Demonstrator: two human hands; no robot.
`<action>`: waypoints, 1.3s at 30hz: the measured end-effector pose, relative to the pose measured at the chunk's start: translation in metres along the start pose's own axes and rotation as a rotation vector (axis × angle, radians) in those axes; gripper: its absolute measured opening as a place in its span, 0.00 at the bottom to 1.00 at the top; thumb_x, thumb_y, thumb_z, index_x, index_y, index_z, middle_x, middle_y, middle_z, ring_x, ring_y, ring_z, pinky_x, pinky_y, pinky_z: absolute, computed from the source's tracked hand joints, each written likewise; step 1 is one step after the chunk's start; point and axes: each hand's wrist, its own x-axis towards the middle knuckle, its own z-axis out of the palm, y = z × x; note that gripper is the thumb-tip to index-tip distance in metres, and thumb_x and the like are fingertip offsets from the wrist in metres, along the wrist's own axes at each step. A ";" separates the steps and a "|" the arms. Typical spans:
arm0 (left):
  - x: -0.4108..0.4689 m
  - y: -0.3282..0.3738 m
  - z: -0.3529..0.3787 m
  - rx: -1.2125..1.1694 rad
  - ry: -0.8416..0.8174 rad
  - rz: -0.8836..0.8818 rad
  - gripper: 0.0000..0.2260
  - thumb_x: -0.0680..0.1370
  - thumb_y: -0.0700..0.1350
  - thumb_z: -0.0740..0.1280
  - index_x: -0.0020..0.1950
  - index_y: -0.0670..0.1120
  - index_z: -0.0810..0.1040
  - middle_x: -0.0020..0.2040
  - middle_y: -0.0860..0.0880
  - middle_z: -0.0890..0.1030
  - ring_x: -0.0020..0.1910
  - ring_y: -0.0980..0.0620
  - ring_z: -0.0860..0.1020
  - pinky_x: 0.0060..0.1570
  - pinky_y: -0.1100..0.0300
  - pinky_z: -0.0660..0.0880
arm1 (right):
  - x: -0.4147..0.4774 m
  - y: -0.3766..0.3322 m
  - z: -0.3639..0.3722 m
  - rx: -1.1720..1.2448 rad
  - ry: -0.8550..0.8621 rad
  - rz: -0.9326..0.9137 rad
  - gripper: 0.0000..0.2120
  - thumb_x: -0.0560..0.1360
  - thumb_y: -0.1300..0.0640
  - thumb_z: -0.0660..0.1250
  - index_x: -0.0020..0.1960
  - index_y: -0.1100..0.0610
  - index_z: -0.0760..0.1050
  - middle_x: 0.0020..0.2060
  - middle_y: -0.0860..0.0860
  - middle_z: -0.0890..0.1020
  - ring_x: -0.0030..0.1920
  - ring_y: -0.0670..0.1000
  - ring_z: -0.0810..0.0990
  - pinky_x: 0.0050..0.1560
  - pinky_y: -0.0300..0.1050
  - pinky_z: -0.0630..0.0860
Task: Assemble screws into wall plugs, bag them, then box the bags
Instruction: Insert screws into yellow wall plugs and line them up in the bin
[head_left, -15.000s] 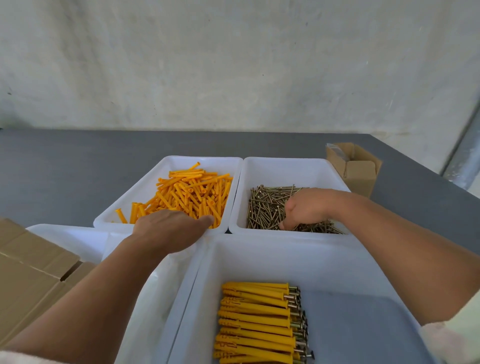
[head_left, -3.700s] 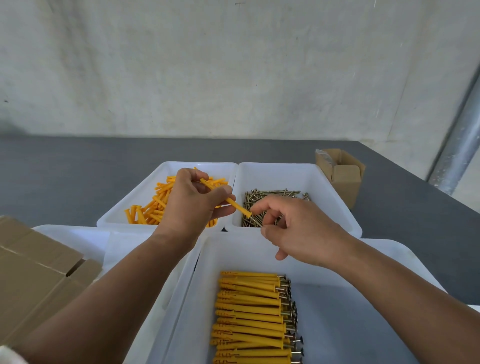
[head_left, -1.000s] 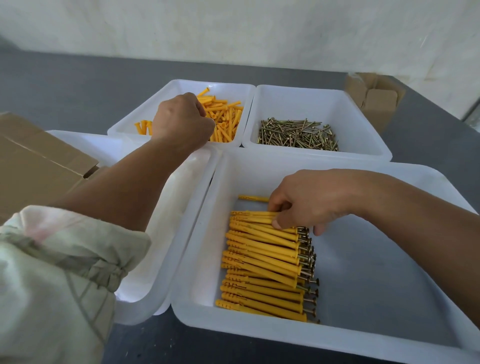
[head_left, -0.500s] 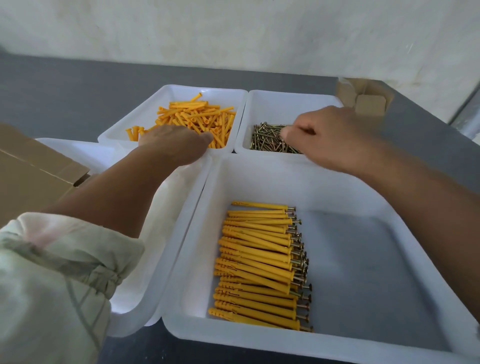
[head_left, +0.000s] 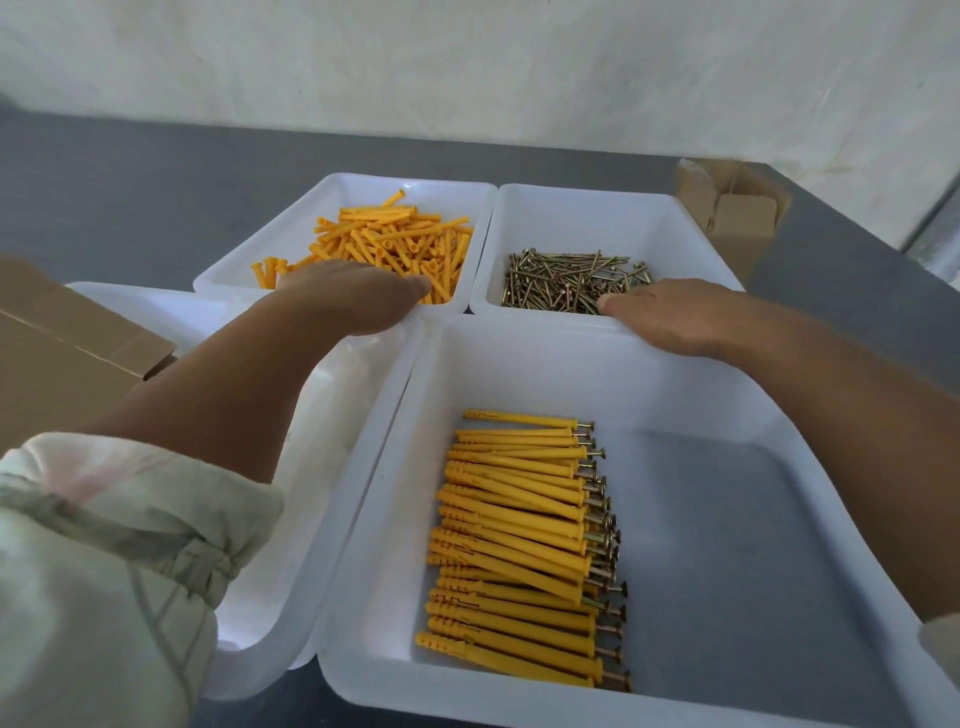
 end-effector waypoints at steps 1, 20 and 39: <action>0.001 0.000 0.000 0.009 0.002 0.004 0.38 0.74 0.74 0.48 0.74 0.50 0.67 0.76 0.45 0.65 0.74 0.42 0.63 0.68 0.46 0.61 | 0.000 0.000 0.001 -0.004 0.008 -0.004 0.27 0.83 0.40 0.46 0.74 0.51 0.68 0.74 0.55 0.67 0.72 0.58 0.65 0.60 0.47 0.62; 0.005 -0.002 0.004 0.005 0.021 0.087 0.34 0.77 0.70 0.48 0.73 0.50 0.69 0.76 0.45 0.65 0.75 0.43 0.62 0.68 0.46 0.62 | -0.001 0.000 0.002 0.019 0.106 -0.003 0.23 0.81 0.39 0.50 0.62 0.47 0.78 0.60 0.55 0.76 0.50 0.53 0.67 0.49 0.48 0.65; -0.001 -0.003 -0.002 -0.016 0.011 0.115 0.27 0.79 0.62 0.50 0.66 0.47 0.74 0.70 0.43 0.72 0.68 0.42 0.69 0.63 0.49 0.67 | -0.007 -0.003 -0.005 0.357 0.226 -0.122 0.14 0.76 0.62 0.61 0.40 0.45 0.77 0.40 0.39 0.76 0.41 0.42 0.73 0.35 0.40 0.66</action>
